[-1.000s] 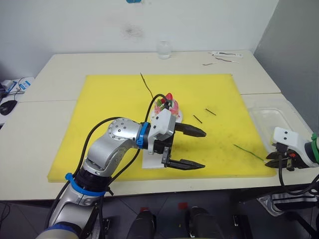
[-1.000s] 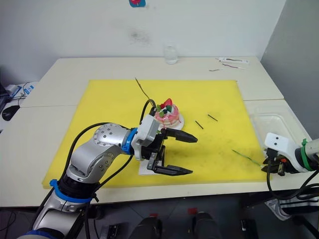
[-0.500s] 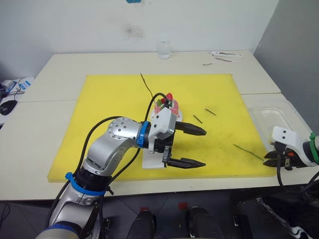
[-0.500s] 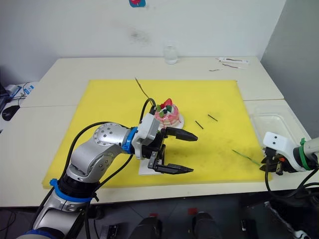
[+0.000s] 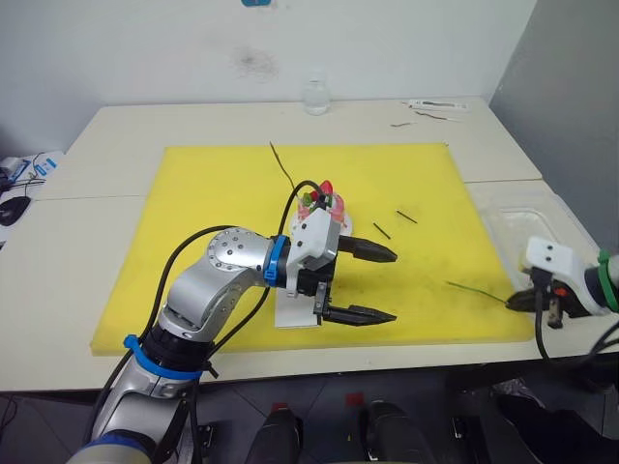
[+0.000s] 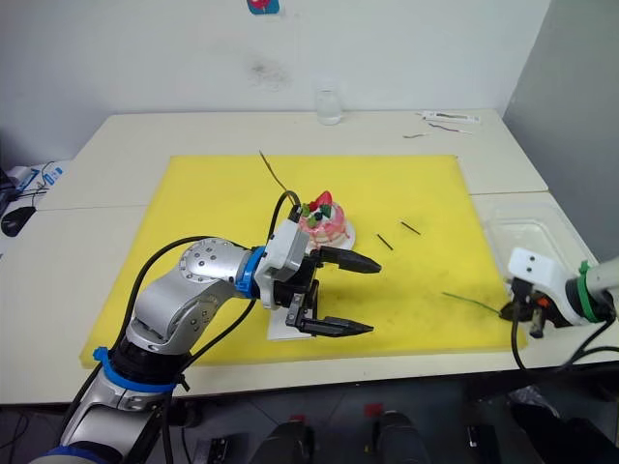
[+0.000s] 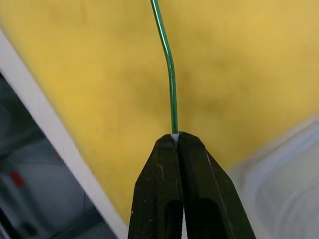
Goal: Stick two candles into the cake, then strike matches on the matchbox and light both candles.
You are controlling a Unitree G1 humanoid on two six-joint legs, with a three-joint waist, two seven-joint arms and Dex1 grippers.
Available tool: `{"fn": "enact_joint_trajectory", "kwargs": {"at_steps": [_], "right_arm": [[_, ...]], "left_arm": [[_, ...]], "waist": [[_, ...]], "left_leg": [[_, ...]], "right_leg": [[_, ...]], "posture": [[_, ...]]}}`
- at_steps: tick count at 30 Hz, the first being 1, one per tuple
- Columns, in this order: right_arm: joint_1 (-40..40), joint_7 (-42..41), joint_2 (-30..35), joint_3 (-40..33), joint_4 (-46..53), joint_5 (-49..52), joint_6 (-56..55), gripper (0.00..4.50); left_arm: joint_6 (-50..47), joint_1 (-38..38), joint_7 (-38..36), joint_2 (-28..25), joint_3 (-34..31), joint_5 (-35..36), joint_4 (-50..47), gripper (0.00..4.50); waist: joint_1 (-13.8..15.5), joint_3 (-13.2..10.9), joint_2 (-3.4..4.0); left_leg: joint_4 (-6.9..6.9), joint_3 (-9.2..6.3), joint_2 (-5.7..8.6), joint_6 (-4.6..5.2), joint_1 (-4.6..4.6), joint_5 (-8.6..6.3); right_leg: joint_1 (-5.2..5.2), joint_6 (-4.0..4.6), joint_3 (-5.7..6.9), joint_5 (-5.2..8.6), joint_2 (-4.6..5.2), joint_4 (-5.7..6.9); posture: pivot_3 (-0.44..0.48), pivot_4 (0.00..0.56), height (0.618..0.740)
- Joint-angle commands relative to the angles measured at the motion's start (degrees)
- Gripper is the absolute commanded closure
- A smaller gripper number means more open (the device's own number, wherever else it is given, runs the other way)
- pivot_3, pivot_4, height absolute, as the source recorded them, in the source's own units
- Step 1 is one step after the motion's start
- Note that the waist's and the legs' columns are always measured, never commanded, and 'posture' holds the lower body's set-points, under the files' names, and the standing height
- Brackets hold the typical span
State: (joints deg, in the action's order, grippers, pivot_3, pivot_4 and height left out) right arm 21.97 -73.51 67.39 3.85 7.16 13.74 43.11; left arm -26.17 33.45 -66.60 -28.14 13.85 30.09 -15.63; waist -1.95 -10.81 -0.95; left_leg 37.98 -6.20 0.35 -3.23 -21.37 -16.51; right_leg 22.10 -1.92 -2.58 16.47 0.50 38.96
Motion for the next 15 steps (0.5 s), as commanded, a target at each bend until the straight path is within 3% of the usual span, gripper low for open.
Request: {"fn": "enact_joint_trajectory", "kwargs": {"at_steps": [1, 7, 12, 15], "right_arm": [[6.7, 3.6, -7.2, -3.4, 2.7, 6.3, 3.7, 4.49], [13.8, 25.6, -32.2, -13.0, 5.9, 12.3, 4.3, 4.49], [13.9, 39.7, -47.8, -10.7, 6.6, 6.8, -9.2, 4.49], [13.8, 44.0, -53.2, -9.0, 4.1, 4.0, -16.5, 4.49]], "left_arm": [[-0.8, 0.5, 3.2, -1.2, -5.5, 0.9, 0.9, 0.00], [-4.9, -1.9, 10.3, -1.3, -11.1, 2.5, -0.3, 0.00], [-8.1, -4.8, 17.0, -0.7, -14.6, 3.6, -2.8, 0.00], [-8.5, -6.3, 19.7, -0.7, -15.8, 3.3, -3.3, 0.00]], "waist": [[-0.1, 0.0, -0.01], [0.1, 0.0, 0.01], [0.4, 0.0, 0.01], [0.4, 0.0, 0.01]], "left_leg": [[0.00, 0.02, 0.00, 0.00, 0.02, 0.00], [0.00, -0.10, 0.00, -0.03, -0.11, 0.02], [-0.03, -0.24, 0.10, -0.26, -0.48, 0.14], [-0.04, -0.19, 0.20, -0.27, -0.60, 0.15]], "right_leg": [[0.00, 0.04, -0.01, -0.03, -0.01, 0.00], [0.12, 0.08, 0.03, -0.05, -0.01, 0.05], [0.42, 0.08, 0.16, -0.07, 0.37, 0.02], [0.57, 0.09, 0.12, -0.07, 0.51, 0.03]], "posture": [[0.000, 0.150, 0.740], [0.000, 0.150, 0.740], [0.000, 0.150, 0.740], [0.000, 0.150, 0.740]]}}
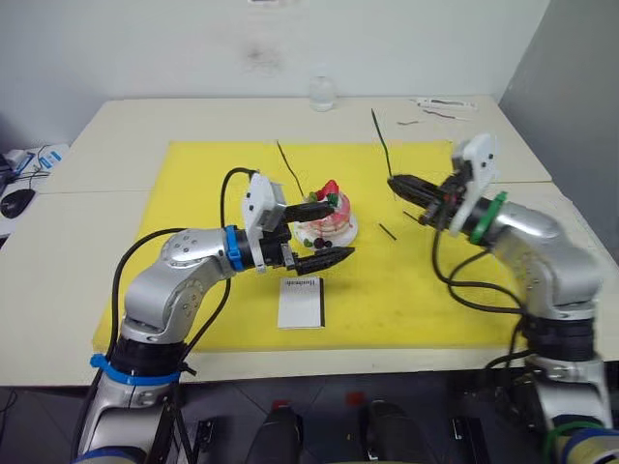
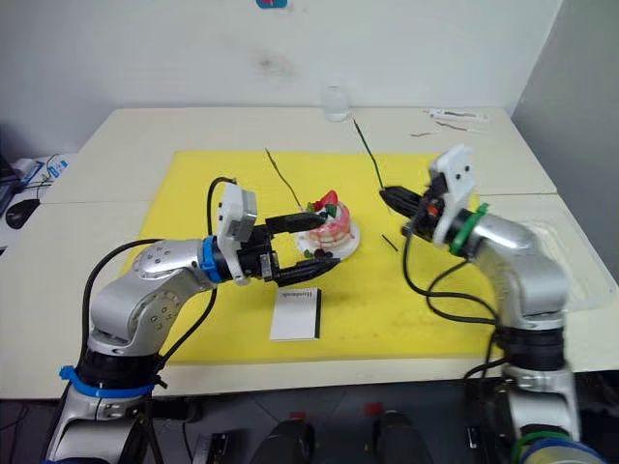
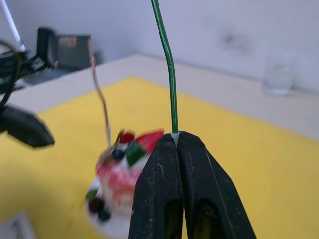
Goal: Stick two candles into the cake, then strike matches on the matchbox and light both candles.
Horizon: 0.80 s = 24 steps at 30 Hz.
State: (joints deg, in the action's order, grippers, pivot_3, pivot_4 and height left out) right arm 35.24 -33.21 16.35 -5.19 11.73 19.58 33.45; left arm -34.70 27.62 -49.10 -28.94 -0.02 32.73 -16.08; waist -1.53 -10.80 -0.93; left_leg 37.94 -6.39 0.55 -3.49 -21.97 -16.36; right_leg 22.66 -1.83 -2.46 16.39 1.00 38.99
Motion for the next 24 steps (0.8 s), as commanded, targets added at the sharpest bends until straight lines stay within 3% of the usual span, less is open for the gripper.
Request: {"fn": "enact_joint_trajectory", "kwargs": {"at_steps": [1, 15, 24], "right_arm": [[0.6, 4.6, -3.4, 0.4, -1.4, -2.3, -8.6, 4.49], [0.9, 5.8, -16.2, 6.9, -17.0, -3.9, -26.7, 4.49], [5.4, 8.4, -19.2, 4.0, -28.2, -2.9, -31.3, 4.49]], "left_arm": [[-0.1, -0.8, 2.7, 0.0, -2.2, 0.7, -2.9, 0.00], [0.2, -6.0, 10.9, 1.8, -2.5, -0.1, -4.4, 0.00], [1.3, -5.5, 11.4, 0.7, -3.1, -0.5, -3.8, 0.00]], "waist": [[0.0, 0.0, 0.00], [-0.4, 0.0, 0.03], [-0.4, 0.0, 0.03]], "left_leg": [[0.00, 0.01, 0.02, 0.00, 0.00, 0.00], [-0.01, 0.11, -0.15, 0.00, 0.21, 0.01], [-0.01, 0.11, -0.13, -0.02, 0.20, 0.02]], "right_leg": [[0.00, 0.00, 0.01, 0.00, 0.02, 0.00], [-0.03, 0.11, 0.00, -0.09, -0.17, 0.13], [-0.03, 0.13, 0.00, -0.11, -0.17, 0.11]], "posture": [[0.000, 0.150, 0.740], [0.000, 0.150, 0.740], [0.000, 0.150, 0.740]]}}
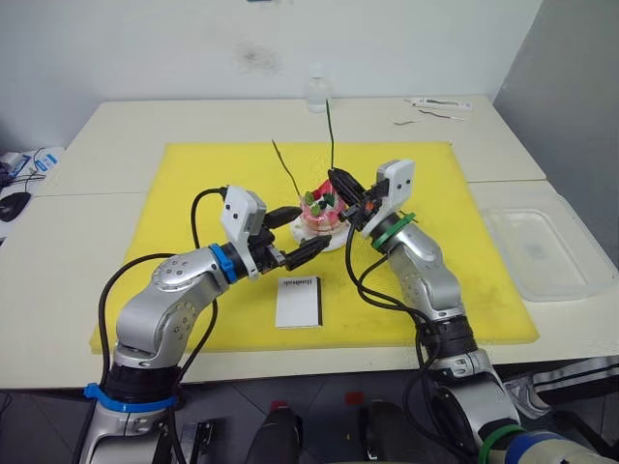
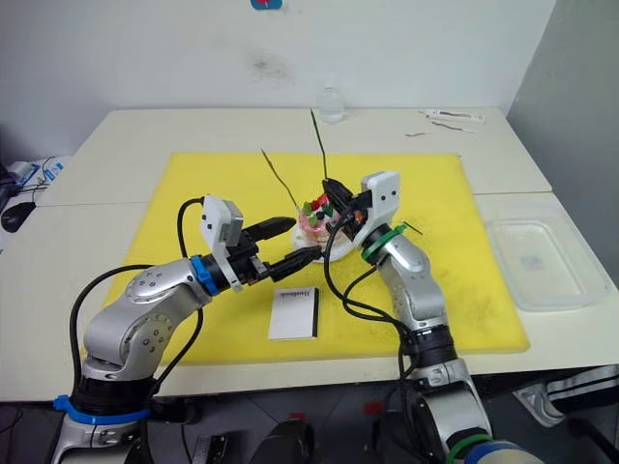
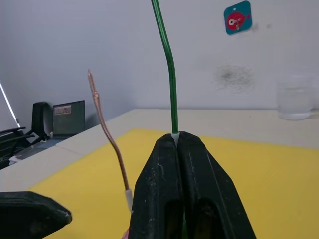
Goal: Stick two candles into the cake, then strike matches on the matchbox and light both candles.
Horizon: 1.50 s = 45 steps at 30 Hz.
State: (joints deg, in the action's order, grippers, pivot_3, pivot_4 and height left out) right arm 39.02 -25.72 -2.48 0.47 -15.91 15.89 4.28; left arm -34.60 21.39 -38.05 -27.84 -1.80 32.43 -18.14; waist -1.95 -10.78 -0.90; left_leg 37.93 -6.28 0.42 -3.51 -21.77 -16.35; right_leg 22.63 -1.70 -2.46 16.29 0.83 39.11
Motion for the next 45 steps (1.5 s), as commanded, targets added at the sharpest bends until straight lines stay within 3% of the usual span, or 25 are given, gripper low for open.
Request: {"fn": "enact_joint_trajectory", "kwargs": {"at_steps": [1, 12, 45], "right_arm": [[1.8, 1.1, -0.4, -1.9, -1.1, 0.8, -2.4, 4.49], [-1.2, 0.9, 1.8, -0.8, -2.1, -1.5, -3.5, 4.49], [-0.4, -0.1, 0.3, -1.3, -2.4, 0.5, -5.0, 4.49]], "left_arm": [[1.3, 0.7, 0.4, -0.5, -1.4, -0.3, -1.8, 0.00], [1.6, 0.4, -0.2, -0.5, -1.2, -0.2, -1.5, 0.00], [2.4, 2.1, -0.6, -0.2, -2.2, 0.4, -1.3, 0.00]], "waist": [[0.0, 0.0, 0.00], [0.0, 0.0, 0.00], [-0.1, 0.0, 0.00]], "left_leg": [[-0.01, 0.00, 0.00, 0.00, 0.00, 0.00], [-0.03, 0.02, -0.01, 0.00, -0.01, 0.00], [-0.03, 0.01, -0.01, 0.00, -0.01, 0.00]], "right_leg": [[0.00, 0.00, 0.00, 0.00, 0.00, 0.00], [0.01, 0.00, -0.02, 0.00, 0.00, -0.01], [0.01, 0.00, -0.02, 0.00, 0.00, -0.01]], "posture": [[0.000, 0.150, 0.740], [0.000, 0.150, 0.740], [0.000, 0.150, 0.740]]}}
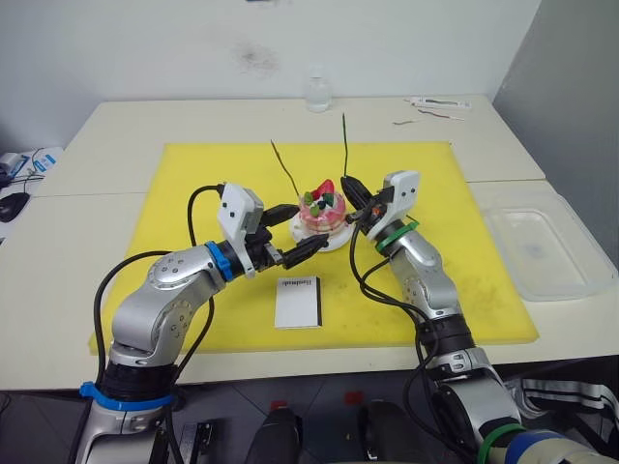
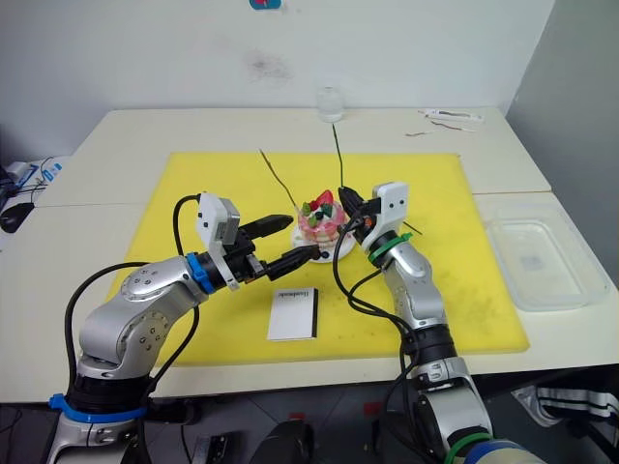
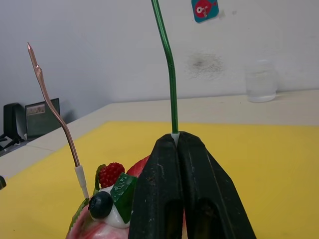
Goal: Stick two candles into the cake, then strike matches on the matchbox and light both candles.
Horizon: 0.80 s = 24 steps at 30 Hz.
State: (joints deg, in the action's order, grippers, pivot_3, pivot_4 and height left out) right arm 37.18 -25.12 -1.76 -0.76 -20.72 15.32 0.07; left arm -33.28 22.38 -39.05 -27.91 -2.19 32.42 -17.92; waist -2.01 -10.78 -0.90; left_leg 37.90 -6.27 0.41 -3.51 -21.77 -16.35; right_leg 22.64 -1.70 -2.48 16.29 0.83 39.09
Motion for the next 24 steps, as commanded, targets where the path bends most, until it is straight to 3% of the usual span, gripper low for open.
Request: {"fn": "enact_joint_trajectory", "kwargs": {"at_steps": [1, 24], "right_arm": [[1.5, -0.7, -0.4, 0.0, 2.3, 0.9, -0.8, 4.49], [1.3, -0.8, -0.5, 0.4, 1.8, 0.1, -0.8, 4.49]], "left_arm": [[1.1, 1.1, 0.4, -0.2, -1.7, 0.3, -1.5, 0.00], [0.4, 0.9, 1.2, -0.4, -1.6, 0.5, -2.0, 0.00]], "waist": [[0.0, 0.0, 0.00], [0.0, 0.0, 0.00]], "left_leg": [[0.00, 0.00, 0.00, 0.00, 0.00, 0.00], [-0.01, -0.01, 0.00, 0.00, 0.00, 0.00]], "right_leg": [[0.00, 0.00, 0.00, 0.00, 0.00, 0.00], [0.00, 0.00, 0.01, 0.00, 0.00, -0.01]], "posture": [[0.000, 0.150, 0.740], [0.000, 0.150, 0.740]]}}
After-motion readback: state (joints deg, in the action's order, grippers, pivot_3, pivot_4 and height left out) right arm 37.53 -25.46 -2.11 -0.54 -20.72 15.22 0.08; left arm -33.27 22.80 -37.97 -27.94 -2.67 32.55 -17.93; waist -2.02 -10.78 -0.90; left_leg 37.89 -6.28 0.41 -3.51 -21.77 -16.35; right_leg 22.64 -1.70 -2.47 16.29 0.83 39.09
